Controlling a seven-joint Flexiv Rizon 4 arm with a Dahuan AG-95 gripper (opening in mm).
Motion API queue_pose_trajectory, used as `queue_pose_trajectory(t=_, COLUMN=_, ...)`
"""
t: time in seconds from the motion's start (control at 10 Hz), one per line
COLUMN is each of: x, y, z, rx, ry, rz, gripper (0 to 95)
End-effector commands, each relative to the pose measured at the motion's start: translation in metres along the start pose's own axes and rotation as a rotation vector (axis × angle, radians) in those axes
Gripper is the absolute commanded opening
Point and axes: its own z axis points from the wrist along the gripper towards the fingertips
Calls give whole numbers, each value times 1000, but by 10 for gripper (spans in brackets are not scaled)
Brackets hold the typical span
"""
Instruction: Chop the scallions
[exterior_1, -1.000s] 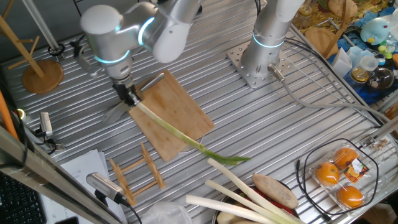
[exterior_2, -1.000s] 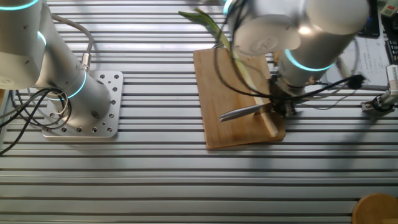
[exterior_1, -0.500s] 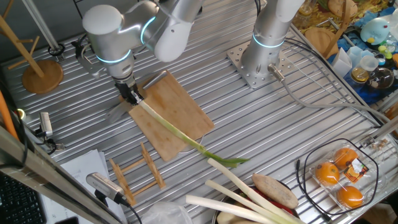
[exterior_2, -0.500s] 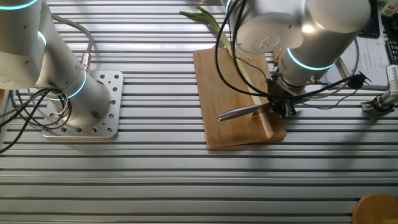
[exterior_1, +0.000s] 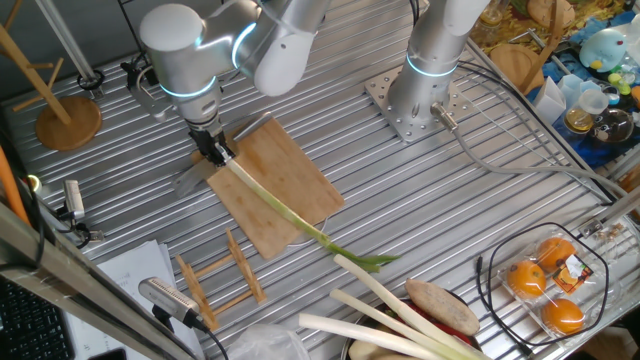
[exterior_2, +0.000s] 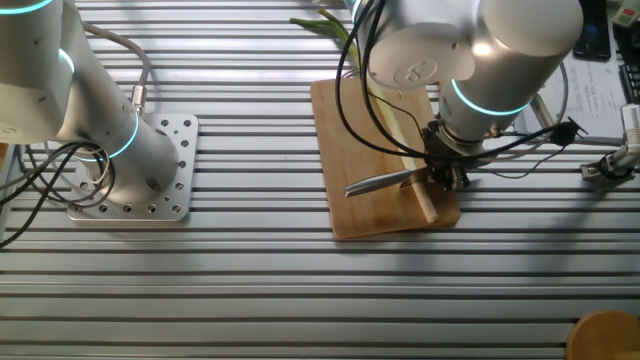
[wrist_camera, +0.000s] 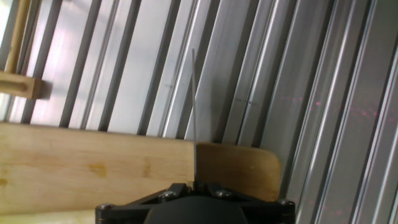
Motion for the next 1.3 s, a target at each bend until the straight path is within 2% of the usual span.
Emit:
queue_pose_trajectory(t=0.1, x=4, y=0, z=10, rx=-11, ry=10, rz=9, gripper=0)
queue_pose_trajectory(t=0.4, x=9, y=-1, z=10, rx=-11, ry=23, rz=18, gripper=0)
queue_pose_trajectory(t=0.6, x=13, y=-3, z=7, rx=-27, ry=34, rz=28, gripper=0)
queue_pose_trajectory(t=0.7, x=18, y=-5, z=-4, rx=-38, ry=66, rz=35, gripper=0)
queue_pose_trajectory(t=1.0, x=34, y=-3, z=3, rx=-33, ry=62, rz=37, gripper=0)
queue_pose_trajectory(t=1.3, x=34, y=-5, z=0, rx=-43, ry=46, rz=33, gripper=0)
